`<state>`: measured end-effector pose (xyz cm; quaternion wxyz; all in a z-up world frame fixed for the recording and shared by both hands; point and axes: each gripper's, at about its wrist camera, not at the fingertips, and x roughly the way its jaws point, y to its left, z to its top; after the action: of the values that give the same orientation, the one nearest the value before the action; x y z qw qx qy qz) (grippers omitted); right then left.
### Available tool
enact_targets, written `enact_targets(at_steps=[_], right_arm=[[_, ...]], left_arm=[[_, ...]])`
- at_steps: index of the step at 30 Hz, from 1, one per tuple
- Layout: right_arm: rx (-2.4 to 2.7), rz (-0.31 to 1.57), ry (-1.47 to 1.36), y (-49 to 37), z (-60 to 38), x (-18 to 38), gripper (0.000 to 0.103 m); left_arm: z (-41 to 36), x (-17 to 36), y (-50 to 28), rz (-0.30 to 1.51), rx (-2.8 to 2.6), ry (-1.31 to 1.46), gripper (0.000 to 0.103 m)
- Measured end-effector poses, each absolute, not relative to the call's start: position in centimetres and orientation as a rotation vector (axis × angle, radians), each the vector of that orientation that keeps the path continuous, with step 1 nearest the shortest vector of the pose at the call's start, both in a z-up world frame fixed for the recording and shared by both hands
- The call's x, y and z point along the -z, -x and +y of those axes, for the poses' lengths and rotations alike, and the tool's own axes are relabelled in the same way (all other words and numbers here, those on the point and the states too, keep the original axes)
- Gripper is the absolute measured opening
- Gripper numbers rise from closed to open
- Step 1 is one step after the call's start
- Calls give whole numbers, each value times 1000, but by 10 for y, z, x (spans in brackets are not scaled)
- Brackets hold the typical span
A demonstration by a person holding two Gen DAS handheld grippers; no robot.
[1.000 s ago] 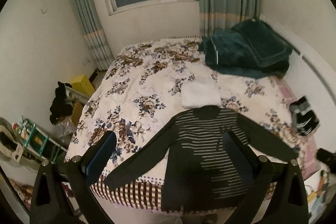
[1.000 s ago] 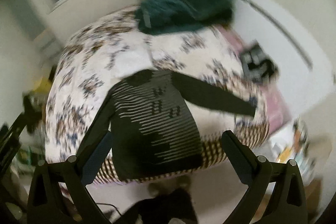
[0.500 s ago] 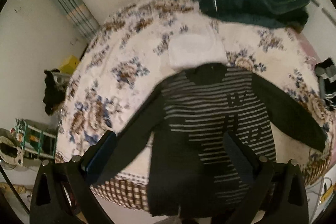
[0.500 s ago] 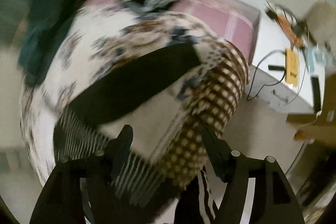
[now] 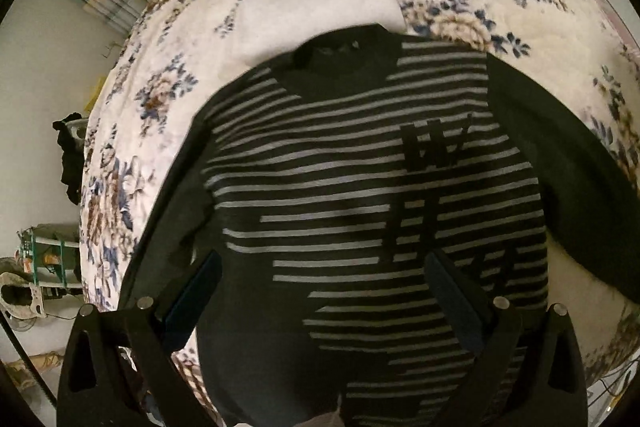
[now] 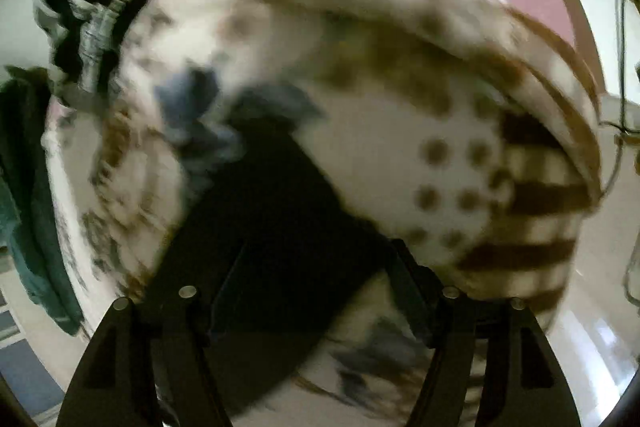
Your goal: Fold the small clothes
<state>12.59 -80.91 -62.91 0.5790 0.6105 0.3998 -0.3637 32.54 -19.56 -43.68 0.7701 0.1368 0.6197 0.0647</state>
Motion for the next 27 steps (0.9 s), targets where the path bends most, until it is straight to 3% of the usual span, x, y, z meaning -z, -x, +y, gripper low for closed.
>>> enact_targets(at_steps=[1, 8, 16, 21, 27], right_arm=[[820, 940, -1416, -134, -811, 625, 12], [759, 767, -1277, -165, -849, 540, 10], [594, 755, -1193, -222, -840, 492, 11], [406, 763, -1135, -271, -760, 449, 11], [116, 920, -905, -373, -549, 420, 11]], left_arm=[[-200, 441, -328, 1347, -135, -301, 103], [-219, 440, -339, 1339, -94, -250, 103], [-218, 436, -341, 1313, -65, -157, 103], [-167, 448, -329, 1305, -140, -97, 103], [-65, 482, -303, 1338, -298, -12, 103]])
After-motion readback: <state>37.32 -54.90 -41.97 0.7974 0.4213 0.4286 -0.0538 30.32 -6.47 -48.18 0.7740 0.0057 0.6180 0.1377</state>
